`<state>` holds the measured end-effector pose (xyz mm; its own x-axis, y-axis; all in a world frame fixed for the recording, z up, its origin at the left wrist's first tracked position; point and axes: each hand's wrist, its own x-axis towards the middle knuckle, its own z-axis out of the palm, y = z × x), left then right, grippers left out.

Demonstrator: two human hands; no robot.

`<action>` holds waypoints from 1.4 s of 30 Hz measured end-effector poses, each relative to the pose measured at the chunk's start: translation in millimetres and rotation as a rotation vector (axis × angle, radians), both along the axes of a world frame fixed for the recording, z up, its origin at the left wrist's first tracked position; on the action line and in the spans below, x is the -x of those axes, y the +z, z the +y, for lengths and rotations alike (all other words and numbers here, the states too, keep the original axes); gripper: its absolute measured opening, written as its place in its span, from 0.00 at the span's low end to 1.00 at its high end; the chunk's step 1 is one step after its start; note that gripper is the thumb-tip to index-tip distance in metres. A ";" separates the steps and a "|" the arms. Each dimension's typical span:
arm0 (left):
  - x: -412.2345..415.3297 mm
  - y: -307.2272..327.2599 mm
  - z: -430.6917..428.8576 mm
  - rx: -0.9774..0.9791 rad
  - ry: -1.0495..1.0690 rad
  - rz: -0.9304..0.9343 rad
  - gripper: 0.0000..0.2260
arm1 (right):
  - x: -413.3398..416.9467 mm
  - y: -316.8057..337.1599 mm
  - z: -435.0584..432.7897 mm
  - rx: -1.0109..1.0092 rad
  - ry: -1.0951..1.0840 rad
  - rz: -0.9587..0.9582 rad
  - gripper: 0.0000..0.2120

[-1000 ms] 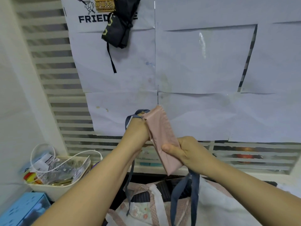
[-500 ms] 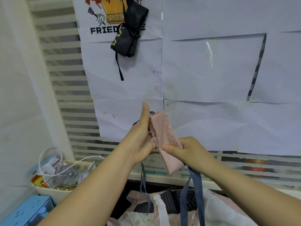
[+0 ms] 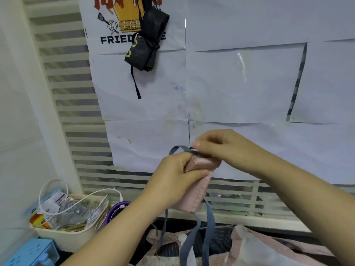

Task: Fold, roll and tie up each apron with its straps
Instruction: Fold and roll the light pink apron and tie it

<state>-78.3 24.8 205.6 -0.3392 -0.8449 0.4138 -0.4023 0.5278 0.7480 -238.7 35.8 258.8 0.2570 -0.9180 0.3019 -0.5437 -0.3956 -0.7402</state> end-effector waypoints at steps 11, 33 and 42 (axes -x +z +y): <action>-3.3 -5.8 8.8 0.017 0.102 0.484 0.11 | -2.9 -13.7 -15.0 -0.415 0.036 -1.453 0.12; -17.6 1.8 -3.9 -0.023 0.160 0.541 0.10 | 59.0 -95.3 -1.8 -0.634 -0.198 0.038 0.18; 2.8 8.0 8.1 -0.035 0.000 0.545 0.09 | -10.3 -31.6 4.7 0.050 0.129 -0.313 0.25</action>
